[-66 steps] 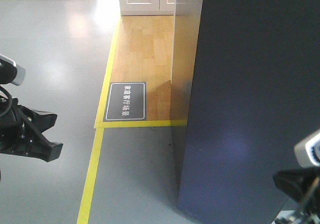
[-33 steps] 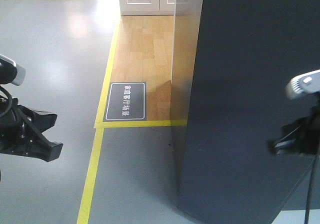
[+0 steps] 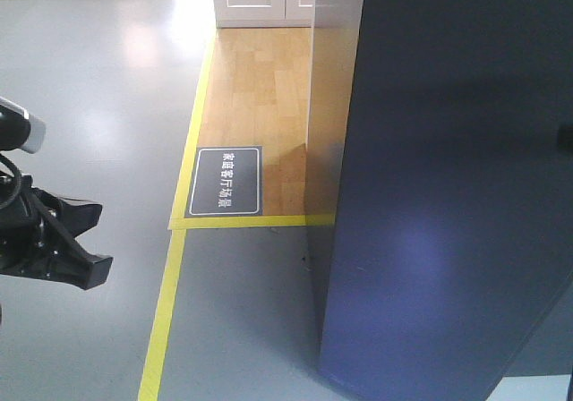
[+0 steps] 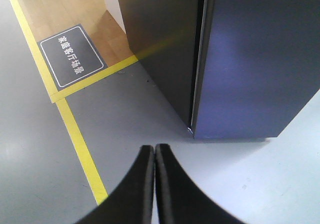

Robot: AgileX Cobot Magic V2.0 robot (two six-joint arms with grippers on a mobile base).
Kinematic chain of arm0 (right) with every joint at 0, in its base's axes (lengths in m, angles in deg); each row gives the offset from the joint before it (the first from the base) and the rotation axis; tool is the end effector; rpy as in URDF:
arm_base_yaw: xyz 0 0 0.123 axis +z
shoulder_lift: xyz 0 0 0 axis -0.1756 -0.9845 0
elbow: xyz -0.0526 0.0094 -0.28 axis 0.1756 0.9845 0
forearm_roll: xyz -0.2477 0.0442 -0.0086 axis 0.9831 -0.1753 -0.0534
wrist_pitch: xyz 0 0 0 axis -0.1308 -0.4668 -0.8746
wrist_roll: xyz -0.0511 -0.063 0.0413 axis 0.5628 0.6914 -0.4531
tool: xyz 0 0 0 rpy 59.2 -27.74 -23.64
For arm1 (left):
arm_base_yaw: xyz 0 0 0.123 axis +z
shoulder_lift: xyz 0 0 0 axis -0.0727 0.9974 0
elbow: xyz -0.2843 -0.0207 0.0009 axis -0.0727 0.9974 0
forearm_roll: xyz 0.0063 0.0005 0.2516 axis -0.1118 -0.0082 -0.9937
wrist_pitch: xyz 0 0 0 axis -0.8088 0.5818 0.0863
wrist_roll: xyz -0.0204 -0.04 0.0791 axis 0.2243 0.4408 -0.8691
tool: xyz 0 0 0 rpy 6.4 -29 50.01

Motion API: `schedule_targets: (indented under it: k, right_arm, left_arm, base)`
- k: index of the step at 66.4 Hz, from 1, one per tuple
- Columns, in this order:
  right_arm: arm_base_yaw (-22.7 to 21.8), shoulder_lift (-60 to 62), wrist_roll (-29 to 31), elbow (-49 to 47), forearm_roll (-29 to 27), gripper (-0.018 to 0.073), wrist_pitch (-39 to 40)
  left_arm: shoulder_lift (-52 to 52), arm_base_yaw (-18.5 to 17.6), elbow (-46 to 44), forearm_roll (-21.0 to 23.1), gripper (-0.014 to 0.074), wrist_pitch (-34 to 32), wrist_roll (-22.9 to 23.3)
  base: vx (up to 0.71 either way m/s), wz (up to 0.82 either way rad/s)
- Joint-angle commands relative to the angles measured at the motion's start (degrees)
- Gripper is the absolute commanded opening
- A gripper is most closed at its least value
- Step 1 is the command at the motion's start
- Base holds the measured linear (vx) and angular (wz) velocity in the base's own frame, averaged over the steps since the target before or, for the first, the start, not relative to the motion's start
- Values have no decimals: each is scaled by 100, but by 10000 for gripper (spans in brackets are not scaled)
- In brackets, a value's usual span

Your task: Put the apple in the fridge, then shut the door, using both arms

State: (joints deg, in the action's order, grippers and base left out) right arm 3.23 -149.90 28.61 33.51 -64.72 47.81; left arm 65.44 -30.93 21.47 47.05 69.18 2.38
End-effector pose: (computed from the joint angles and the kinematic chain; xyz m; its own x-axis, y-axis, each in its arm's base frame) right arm 0.2406 -0.0275 0.3522 -0.3712 -0.0399 -0.9277 0.0739 0.9946 -0.0724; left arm 0.1839 -0.0893 0.3325 -0.5710 0.2671 -0.7763 0.4167 0.9090 0.0062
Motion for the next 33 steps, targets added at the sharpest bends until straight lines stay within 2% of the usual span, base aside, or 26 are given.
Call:
schedule_targets:
  k: [1,33]
  right_arm:
    - [-73,-117,39,-438,-17,-3,1001]
    - [-73,-2007,49,-2168,3,-3,1505]
  left_arm:
    - [-88,3,-139,2,-6,-347,55]
    - [-83,3,-139,2,-6,-350,55]
  base:
    - [0,0]
    - [0,0]
